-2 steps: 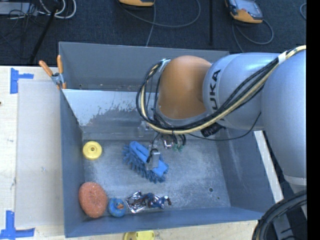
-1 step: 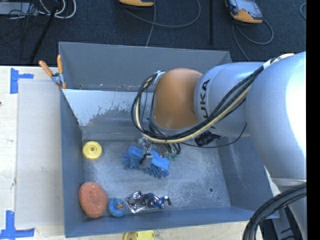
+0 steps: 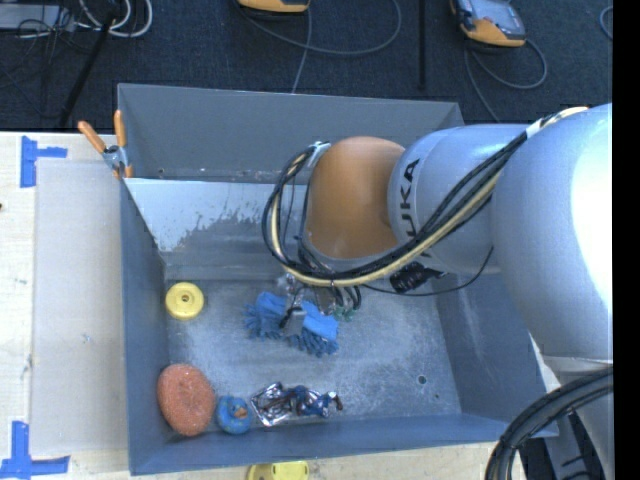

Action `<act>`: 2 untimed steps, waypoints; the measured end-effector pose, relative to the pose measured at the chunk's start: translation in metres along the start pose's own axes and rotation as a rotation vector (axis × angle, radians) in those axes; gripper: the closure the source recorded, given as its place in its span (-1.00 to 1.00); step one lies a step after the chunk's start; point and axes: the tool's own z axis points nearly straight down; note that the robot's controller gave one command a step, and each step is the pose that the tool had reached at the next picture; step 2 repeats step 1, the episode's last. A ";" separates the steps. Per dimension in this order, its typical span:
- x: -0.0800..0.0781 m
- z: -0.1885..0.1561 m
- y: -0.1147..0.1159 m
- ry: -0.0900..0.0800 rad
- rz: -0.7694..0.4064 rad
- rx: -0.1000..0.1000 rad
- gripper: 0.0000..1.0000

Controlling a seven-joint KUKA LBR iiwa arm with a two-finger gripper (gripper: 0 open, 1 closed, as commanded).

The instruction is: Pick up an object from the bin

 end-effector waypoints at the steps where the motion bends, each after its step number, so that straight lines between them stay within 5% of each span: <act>1: 0.004 -0.110 0.014 -0.002 0.013 0.000 1.00; 2: 0.004 -0.110 0.014 -0.002 0.013 0.000 1.00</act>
Offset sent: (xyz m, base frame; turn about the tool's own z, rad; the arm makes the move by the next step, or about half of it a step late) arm 0.0000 0.0000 0.0000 0.0000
